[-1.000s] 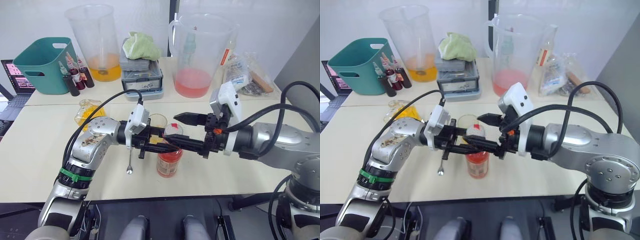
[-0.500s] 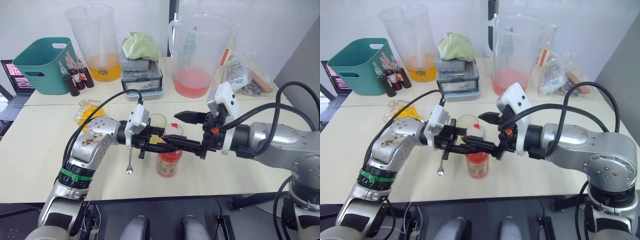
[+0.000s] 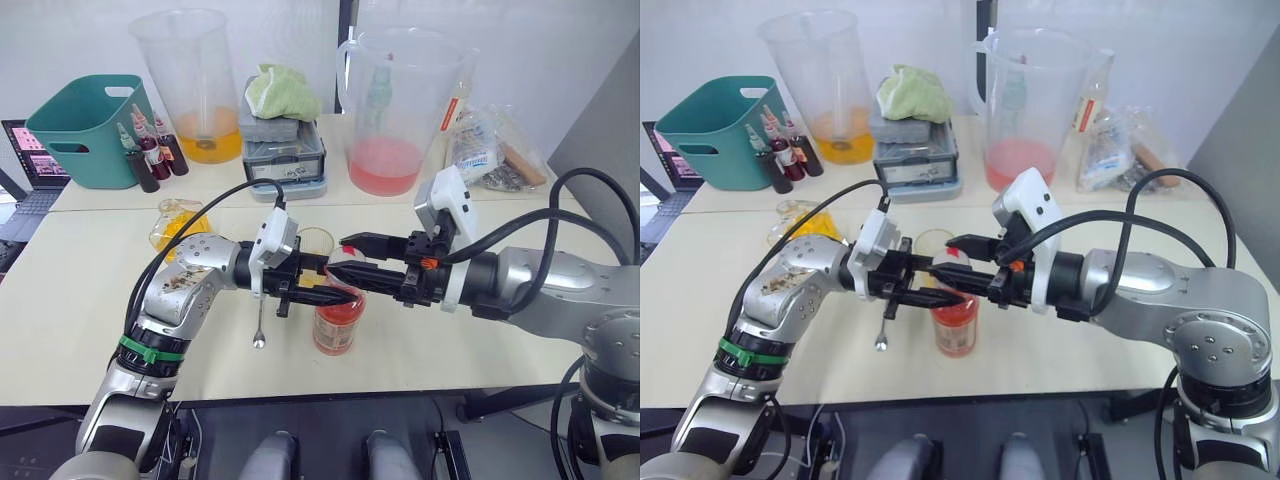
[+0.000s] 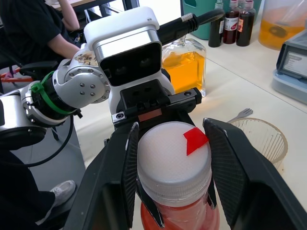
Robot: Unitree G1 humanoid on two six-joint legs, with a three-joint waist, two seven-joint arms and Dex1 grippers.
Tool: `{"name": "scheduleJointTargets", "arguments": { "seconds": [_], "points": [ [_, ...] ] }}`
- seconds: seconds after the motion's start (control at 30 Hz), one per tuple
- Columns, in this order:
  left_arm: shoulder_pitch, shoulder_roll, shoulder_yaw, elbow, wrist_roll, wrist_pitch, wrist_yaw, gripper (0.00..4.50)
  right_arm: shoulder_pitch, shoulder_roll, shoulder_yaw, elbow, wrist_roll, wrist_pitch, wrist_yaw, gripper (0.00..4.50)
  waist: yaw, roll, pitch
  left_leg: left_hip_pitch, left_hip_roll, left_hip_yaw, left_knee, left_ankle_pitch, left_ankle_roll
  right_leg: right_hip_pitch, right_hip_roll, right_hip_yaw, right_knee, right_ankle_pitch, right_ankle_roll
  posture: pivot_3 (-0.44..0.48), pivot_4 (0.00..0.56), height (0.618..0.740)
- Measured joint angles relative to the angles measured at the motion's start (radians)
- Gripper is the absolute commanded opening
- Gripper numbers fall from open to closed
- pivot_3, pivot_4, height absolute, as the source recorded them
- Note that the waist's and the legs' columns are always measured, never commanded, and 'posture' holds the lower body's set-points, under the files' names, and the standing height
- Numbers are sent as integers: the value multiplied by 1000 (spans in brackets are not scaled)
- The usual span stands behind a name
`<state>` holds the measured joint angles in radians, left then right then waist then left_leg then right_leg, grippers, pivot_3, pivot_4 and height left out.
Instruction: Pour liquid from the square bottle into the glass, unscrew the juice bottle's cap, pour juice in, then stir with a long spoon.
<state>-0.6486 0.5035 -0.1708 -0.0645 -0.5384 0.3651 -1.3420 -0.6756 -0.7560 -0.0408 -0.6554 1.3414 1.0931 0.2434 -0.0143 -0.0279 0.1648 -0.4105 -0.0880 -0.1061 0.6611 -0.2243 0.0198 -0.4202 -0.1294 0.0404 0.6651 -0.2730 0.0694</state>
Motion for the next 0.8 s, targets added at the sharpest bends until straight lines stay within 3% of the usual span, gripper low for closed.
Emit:
{"name": "scheduleJointTargets", "arguments": {
  "seconds": [0.03, 0.2, 0.43, 0.53, 0.77, 0.8],
  "points": [
    [0, 0, 0, 0, 0, -1, -1, 1455, -9, -10, 10, 9, -21, -7, 42, 1635, 0, 0, 0, 0, 0, 0, 0, 0, 0, 0, 0, 0, 0, 0, 0, 0, 150, 740],
    [-4, 0, -10, 1, 9, -22, -14, 1455, -100, -84, 147, 193, -261, -161, 522, 1635, -3, 0, 0, 1, 0, 1, 0, 0, 0, 2, 1, 0, -1, 0, 0, 0, 150, 740],
    [-8, 16, -10, -6, 8, -21, -30, 1455, -443, -8, 445, 650, -617, -418, 1222, 1635, -19, 0, 0, 2, 2, 2, 0, 0, 0, 1, 2, -1, 0, 0, 0, 0, 150, 740],
    [-7, 17, -10, -8, 8, -20, -36, 1455, -517, 5, 515, 718, -660, -485, 1309, 1635, -16, 0, 0, 1, 1, 0, 0, 0, 0, 0, 1, -1, 0, 0, 0, 0, 150, 740],
    [-7, 17, -13, -10, 9, -22, -39, 1455, -591, -34, 621, 744, -633, -578, 1323, 1635, -11, 0, 0, 2, 1, 0, 0, 0, 0, 0, 0, -1, 0, 0, 0, 0, 150, 740],
    [-8, 17, -12, -10, 9, -22, -39, 1455, -594, -33, 622, 746, -634, -578, 1324, 2135, -11, 0, 0, 2, 1, 0, 0, 0, 0, 0, 0, -1, 0, 0, 0, 0, 150, 740]
  ]
}}
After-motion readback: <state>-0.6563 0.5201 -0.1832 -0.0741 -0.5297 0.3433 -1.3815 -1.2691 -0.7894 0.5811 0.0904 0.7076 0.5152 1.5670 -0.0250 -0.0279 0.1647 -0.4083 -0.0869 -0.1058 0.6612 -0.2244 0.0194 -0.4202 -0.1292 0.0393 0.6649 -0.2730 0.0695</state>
